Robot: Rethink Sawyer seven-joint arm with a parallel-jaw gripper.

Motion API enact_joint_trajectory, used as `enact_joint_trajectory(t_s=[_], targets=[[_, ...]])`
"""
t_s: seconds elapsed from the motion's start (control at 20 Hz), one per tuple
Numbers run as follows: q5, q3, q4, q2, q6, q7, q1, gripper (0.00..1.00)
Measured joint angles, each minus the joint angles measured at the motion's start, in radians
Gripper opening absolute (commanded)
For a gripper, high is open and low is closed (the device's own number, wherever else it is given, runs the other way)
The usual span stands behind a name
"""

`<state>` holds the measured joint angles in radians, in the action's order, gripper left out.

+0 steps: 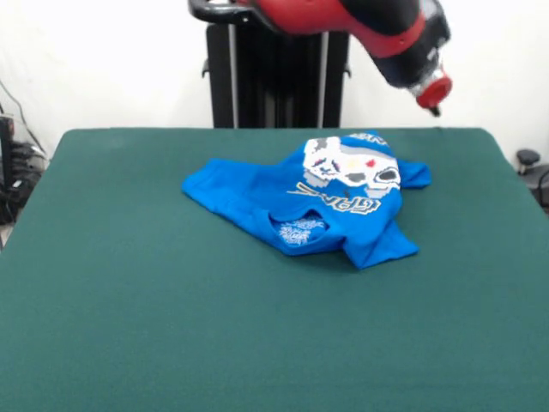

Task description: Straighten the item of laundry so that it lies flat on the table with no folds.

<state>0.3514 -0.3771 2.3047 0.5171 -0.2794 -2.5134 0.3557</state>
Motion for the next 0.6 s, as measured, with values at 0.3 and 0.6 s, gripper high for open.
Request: enact_joint_trajectory(t_s=[0.3,0.6], targets=[[0.103,0.362,-0.127,-0.012,0.005,0.000,-0.445,0.00],[0.191,0.482,-0.185,-0.034,0.029,0.000,-0.588,0.00]])
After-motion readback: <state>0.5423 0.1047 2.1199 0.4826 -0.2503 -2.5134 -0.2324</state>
